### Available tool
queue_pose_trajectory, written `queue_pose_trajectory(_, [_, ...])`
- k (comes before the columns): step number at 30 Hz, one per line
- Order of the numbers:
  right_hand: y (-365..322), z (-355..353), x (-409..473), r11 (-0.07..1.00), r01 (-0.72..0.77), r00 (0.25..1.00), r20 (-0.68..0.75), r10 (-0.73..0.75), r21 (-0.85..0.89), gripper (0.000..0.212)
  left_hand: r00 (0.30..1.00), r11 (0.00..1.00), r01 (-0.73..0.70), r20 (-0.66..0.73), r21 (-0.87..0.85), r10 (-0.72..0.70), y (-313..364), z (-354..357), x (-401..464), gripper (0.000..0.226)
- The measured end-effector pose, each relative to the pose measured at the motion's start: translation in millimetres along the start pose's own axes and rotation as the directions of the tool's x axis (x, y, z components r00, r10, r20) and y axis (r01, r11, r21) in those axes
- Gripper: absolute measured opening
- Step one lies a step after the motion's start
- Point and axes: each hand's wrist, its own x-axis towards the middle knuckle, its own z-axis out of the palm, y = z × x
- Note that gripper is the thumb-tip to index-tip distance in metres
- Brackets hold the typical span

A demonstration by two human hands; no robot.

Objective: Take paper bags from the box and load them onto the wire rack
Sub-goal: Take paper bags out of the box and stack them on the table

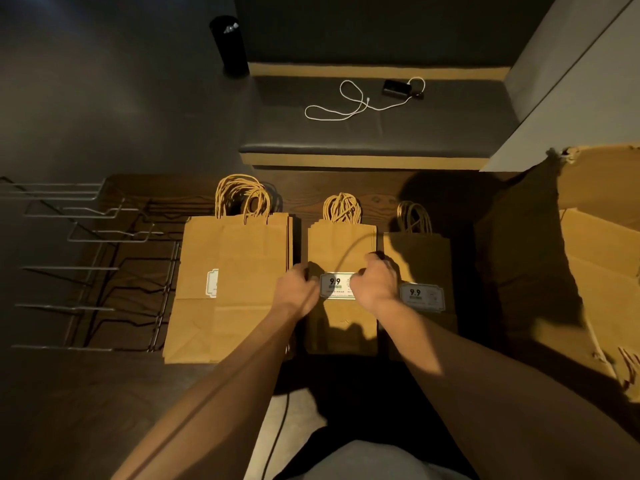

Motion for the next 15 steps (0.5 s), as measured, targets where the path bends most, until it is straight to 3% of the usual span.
queue_pose_trajectory(4, [-25.4,20.1,-6.0,0.992,0.111,0.988,0.098,-0.117,0.063,0.039,0.994,0.985,-0.044,-0.102,-0.166,0.027,-5.7,-26.6,-0.8,0.028])
queue_pose_trajectory(7, [-41.4,47.7,-14.4,0.984,0.158,0.972,0.163,-0.17,0.083,0.032,0.974,0.995,-0.032,-0.227,-0.093,0.01,-27.0,-49.6,-2.1,0.024])
queue_pose_trajectory(9, [-46.9,65.6,-18.5,0.981,0.189,0.957,0.218,-0.192,0.036,0.036,0.951,0.997,0.07,-0.3,-0.017,-0.072,-45.9,-63.9,-3.7,0.033])
queue_pose_trajectory(12, [-51.1,87.5,-23.3,0.984,0.173,0.942,0.298,-0.154,-0.038,0.046,0.916,0.957,0.288,-0.3,0.027,-0.267,-74.9,-76.7,-8.2,0.049])
queue_pose_trajectory(15, [-55.3,102.7,-27.1,0.993,0.109,0.957,0.274,-0.093,-0.041,0.049,0.896,0.93,0.367,-0.269,-0.002,-0.354,-93.0,-80.1,-13.8,0.058])
